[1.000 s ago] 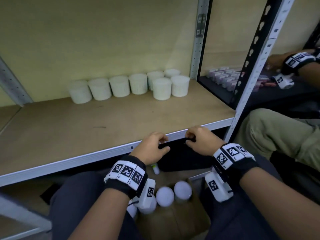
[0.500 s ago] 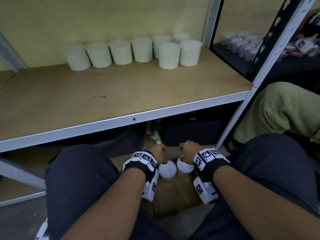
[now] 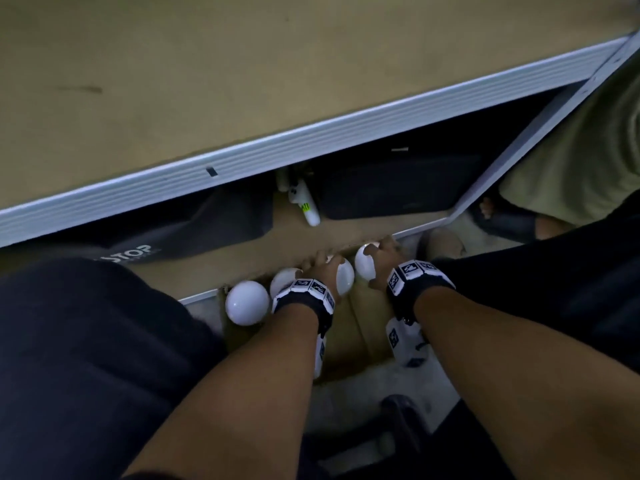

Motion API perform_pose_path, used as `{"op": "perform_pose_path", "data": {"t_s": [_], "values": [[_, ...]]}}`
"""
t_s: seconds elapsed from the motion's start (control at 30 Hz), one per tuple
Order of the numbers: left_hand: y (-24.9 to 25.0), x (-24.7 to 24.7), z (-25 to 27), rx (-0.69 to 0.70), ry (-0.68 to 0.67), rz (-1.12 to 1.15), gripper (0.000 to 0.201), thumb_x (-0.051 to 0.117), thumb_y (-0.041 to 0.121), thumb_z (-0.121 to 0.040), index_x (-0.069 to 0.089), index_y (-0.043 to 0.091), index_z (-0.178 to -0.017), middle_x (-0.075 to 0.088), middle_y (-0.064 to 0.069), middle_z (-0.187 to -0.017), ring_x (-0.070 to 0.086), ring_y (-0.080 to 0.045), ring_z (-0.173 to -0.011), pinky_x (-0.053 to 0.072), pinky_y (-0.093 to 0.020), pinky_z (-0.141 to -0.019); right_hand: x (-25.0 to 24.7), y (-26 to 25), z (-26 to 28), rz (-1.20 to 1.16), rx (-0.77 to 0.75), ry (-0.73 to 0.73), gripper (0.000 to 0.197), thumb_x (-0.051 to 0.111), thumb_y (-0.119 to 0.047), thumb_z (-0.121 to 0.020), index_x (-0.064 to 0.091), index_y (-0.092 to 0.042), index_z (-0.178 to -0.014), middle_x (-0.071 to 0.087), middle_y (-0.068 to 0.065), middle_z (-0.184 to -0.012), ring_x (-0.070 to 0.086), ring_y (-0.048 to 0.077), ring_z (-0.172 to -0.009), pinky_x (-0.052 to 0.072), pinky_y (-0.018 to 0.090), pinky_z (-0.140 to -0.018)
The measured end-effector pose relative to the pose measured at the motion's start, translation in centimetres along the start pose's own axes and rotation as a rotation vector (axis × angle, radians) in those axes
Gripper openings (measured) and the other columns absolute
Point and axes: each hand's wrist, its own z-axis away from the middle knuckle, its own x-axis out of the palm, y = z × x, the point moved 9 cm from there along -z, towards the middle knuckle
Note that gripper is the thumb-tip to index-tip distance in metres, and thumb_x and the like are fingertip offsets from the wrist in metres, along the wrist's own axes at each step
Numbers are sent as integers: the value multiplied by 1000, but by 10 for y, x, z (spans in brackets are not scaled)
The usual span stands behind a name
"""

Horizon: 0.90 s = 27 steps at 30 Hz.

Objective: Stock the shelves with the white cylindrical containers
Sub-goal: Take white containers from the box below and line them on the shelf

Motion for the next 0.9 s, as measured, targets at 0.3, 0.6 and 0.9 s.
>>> {"op": "perform_pose_path", "data": {"t_s": [0.3,0.6,0.9], "values": [[1,30,-23,-24,195,-40,87,76,26,-62,36,34,-140,38,-8,-142,51,-37,-109,43,-45,-91,25,-8,-28,18,8,8,77,65,-22,-74,30,-31,-143,13,10,-154,11,43,-143,18,52,-117],[-1,30,-28,-86,199,11,70,61,16,-79,31,42,-136,31,-5,-139,44,-38,-112,38,-50,-93,23,-5,-34,138,48,79,81,75,-13,-64,40,-28,-135,27,12,-144,37,38,-128,35,45,-101],[0,9,1,-87,61,198,76,71,20,-70,32,39,-132,22,-7,-141,33,-41,-125,44,-49,-97,0,-2,4,30,127,53,66,65,-25,-74,36,-20,-133,30,15,-137,37,40,-121,33,47,-99]]}}
